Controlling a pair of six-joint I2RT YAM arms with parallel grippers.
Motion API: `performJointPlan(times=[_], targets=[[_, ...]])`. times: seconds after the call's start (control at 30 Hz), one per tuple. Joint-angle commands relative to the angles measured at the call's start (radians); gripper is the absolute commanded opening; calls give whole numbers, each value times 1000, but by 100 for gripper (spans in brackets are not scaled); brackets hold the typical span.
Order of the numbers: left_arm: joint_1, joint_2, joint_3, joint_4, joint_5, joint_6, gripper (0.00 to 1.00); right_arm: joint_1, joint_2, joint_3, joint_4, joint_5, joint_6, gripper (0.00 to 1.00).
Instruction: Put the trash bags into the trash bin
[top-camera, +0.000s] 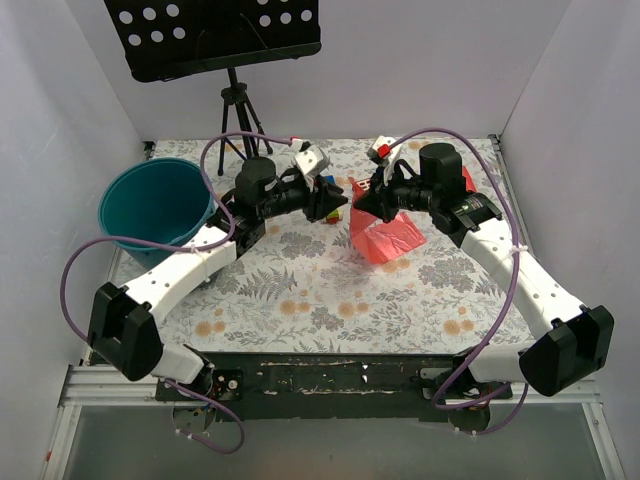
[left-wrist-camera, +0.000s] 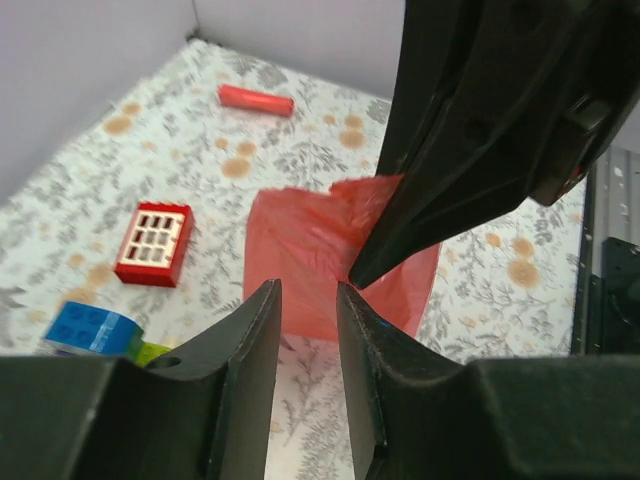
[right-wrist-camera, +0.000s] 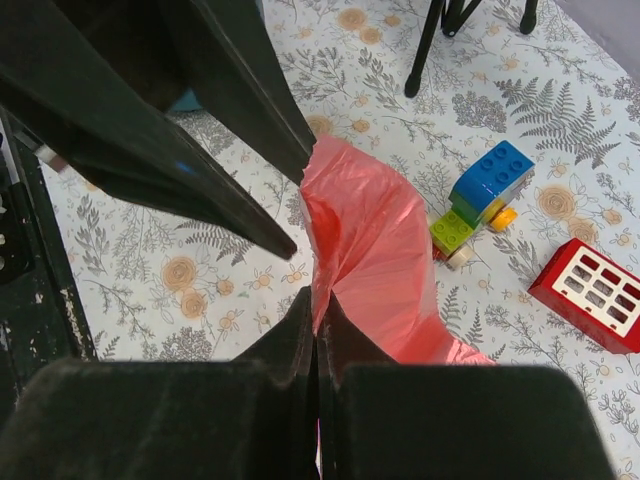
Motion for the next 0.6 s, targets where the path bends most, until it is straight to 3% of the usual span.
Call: performJointPlan(times=[0.0, 0.27, 0.4, 0.57], targets=[[8, -9, 59, 19, 104, -89, 31, -3, -6, 52, 50, 2, 25, 1], [7, 8, 93, 16, 126, -106, 36, 0, 14, 63, 27, 31, 16, 1], [7, 32, 110, 31, 91, -154, 45, 4, 14, 62, 27, 28, 2, 1], [5, 66, 133, 38, 84, -135, 43, 6, 17, 72, 33, 26, 5, 1]])
